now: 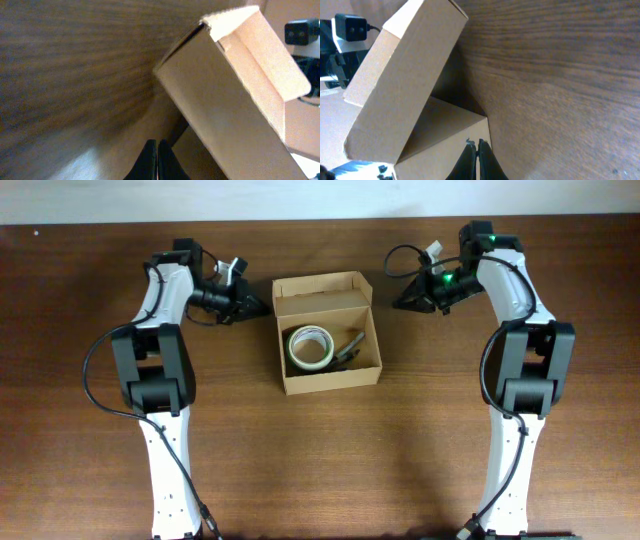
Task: Pack container
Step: 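Move both grippers to the box lid flaps on either side, then push the lid flaps closed over the box with both grippers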
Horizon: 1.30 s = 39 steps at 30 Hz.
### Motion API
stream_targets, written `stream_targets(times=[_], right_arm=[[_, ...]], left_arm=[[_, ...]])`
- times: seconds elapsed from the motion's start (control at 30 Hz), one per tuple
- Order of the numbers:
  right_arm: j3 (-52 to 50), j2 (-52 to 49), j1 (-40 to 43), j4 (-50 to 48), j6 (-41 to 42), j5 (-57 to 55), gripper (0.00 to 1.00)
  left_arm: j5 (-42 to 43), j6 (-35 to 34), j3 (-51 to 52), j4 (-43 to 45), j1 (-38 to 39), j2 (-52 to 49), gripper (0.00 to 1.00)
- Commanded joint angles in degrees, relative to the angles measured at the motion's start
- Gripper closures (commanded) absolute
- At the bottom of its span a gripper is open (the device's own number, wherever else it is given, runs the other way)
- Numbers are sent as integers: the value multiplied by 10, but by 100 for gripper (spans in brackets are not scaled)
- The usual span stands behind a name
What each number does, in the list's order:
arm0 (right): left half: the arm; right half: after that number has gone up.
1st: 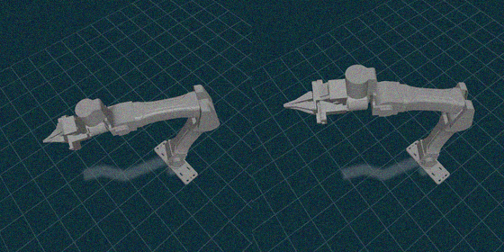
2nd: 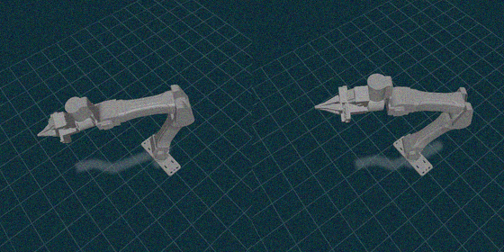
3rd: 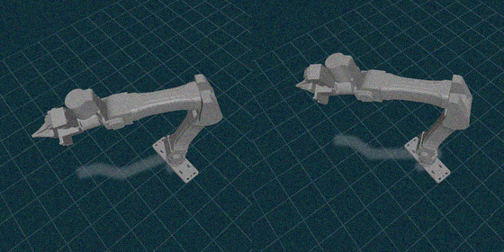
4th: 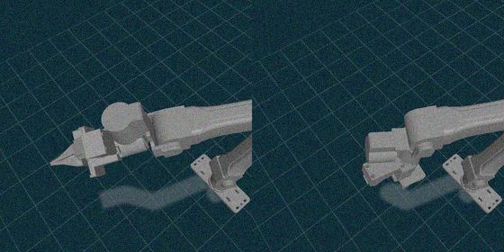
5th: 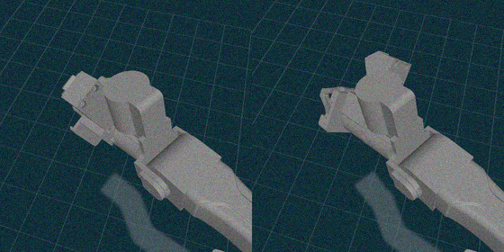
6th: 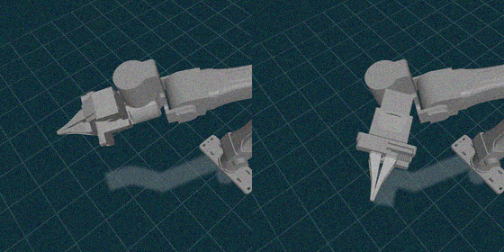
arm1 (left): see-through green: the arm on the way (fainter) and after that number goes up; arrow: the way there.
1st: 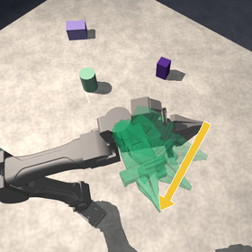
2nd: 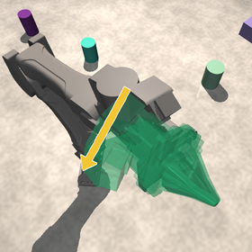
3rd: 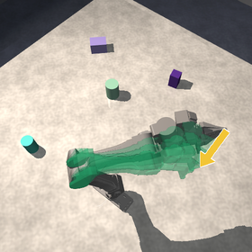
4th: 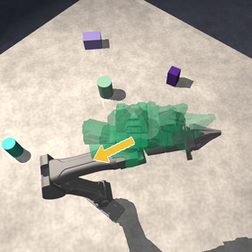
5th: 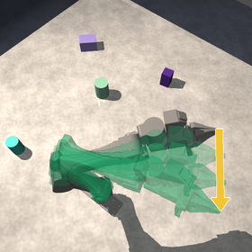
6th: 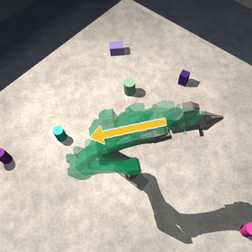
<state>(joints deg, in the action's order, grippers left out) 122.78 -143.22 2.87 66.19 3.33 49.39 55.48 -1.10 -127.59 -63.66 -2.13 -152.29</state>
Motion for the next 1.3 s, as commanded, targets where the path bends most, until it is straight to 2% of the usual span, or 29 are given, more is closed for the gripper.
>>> stream_targets(times=[0.0, 0.27, 0.4, 0.7, 0.87, 1.07, 1.27], right_arm=[[1, -10, -10, -12, 12, -1, 96], [1, -19, -37, -48, 33, 1, 96], [1, -19, -50, -73, 44, 5, 96], [1, -19, -47, -135, 45, 90, 96], [12, -16, -36, -158, 45, 134, 96], [48, 18, -35, -146, 43, 150, 96], [72, 70, -38, -141, 43, 141, 96]], left_arm=[[3, -59, 9, 27, 12, -6, 97], [25, -116, 9, 96, 30, -6, 96], [66, -136, 9, 147, 30, -6, 96], [144, -188, -15, 281, 26, -2, 98], [168, -193, -61, 281, 22, 1, 98], [145, -189, -90, 250, 21, 24, 98], [120, -116, -90, 163, 28, 62, 98]])
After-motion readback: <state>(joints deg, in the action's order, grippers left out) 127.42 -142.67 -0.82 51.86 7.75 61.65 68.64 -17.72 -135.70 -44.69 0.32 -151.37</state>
